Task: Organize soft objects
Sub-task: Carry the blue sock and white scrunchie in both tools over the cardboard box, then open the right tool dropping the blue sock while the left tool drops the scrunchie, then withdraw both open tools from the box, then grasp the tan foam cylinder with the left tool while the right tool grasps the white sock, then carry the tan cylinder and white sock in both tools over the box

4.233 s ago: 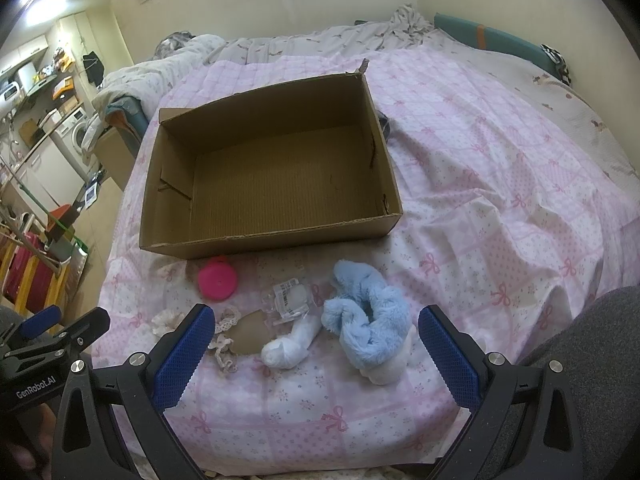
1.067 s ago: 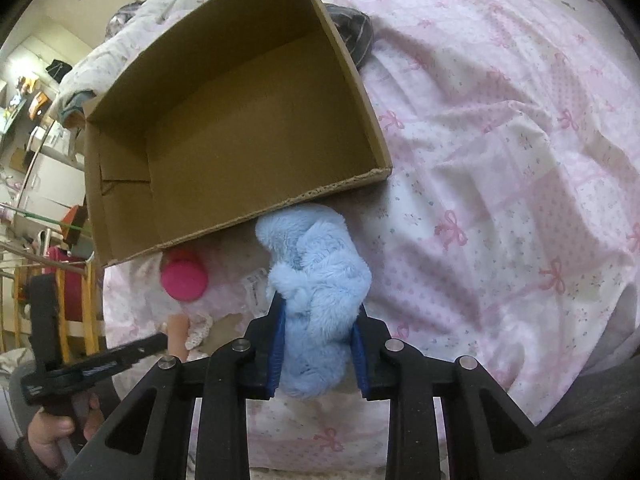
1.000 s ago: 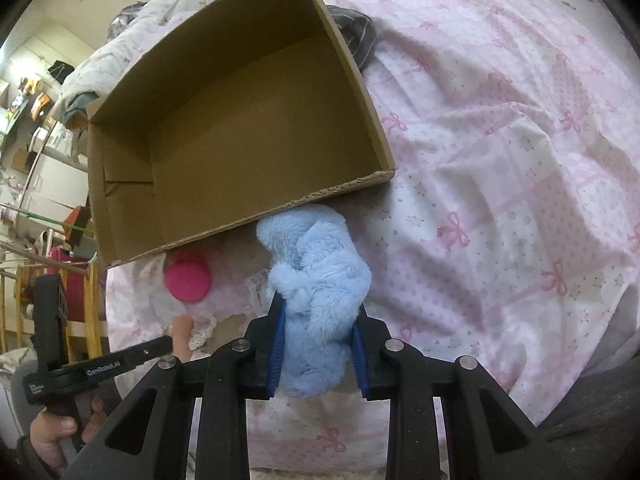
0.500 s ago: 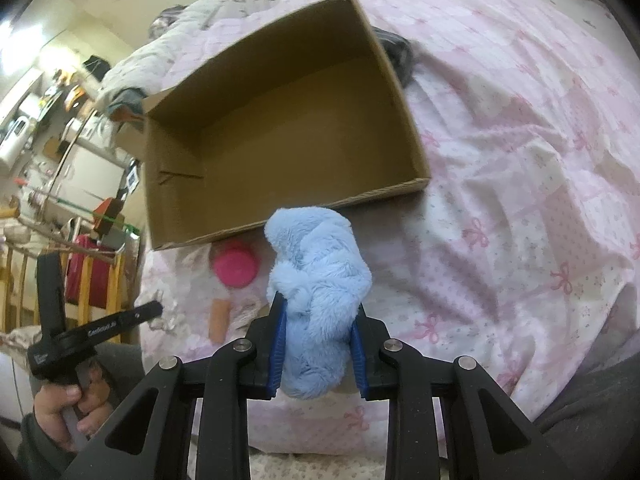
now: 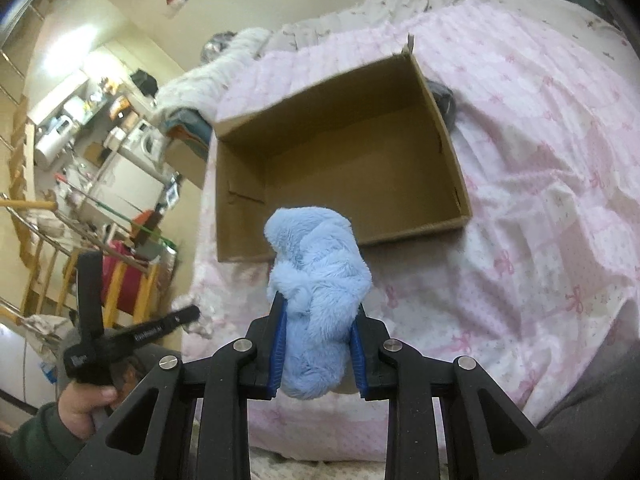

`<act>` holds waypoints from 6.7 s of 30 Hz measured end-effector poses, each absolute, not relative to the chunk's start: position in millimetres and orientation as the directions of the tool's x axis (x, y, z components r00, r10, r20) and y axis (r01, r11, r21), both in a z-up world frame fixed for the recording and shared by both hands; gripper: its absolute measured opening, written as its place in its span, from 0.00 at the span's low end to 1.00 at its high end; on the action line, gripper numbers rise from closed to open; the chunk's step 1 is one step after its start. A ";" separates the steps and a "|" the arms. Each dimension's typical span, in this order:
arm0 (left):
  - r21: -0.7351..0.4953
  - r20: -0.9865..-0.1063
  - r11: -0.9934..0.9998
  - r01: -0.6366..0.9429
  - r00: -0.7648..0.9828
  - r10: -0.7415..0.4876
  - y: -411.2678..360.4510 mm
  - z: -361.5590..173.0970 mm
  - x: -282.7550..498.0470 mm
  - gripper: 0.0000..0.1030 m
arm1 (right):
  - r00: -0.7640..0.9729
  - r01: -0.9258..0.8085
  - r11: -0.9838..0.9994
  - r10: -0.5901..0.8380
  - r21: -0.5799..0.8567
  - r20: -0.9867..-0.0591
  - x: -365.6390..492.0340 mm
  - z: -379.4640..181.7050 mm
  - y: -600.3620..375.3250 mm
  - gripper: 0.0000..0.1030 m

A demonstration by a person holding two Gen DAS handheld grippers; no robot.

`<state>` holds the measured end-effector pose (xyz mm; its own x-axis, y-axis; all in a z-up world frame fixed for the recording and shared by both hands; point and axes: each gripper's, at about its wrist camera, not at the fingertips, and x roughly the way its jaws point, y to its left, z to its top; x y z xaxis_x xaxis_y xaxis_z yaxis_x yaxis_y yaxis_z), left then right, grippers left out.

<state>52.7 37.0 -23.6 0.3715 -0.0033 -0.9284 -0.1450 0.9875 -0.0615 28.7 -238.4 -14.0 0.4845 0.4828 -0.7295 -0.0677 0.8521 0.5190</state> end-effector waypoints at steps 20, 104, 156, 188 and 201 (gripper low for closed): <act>0.001 -0.846 1.000 -0.010 0.533 0.006 -17.5 45.9 125.9 0.09 | 0.543 -0.095 0.828 0.509 0.553 -0.668 77.9 19.6 -244.6 0.28; 0.033 -0.804 0.999 0.022 0.595 0.013 -25.0 1.1 140.3 0.66 | 0.491 0.002 0.909 0.362 0.417 -0.792 142.0 -38.6 -239.1 0.71; -0.110 -0.992 0.993 -0.034 0.059 -0.108 -20.8 -140.4 103.2 0.17 | 0.260 0.091 0.917 0.356 0.389 -0.898 89.2 -89.8 -238.8 0.71; -0.183 -0.960 0.975 -0.126 0.239 -0.149 11.9 -72.9 87.4 0.04 | 0.012 -0.281 0.944 0.183 0.172 -0.983 72.8 -148.3 -147.7 0.48; -0.183 -0.951 0.974 -0.130 0.275 -0.142 15.1 -63.7 74.0 0.04 | 0.037 -0.228 0.946 0.247 0.232 -0.968 53.3 -114.1 -173.6 0.32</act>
<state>74.0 15.1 -63.7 0.2745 -0.1416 -0.9511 -0.1304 0.9745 -0.1827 53.3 -173.6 -114.1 0.0370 0.2465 -0.9684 -0.2284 0.9455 0.2320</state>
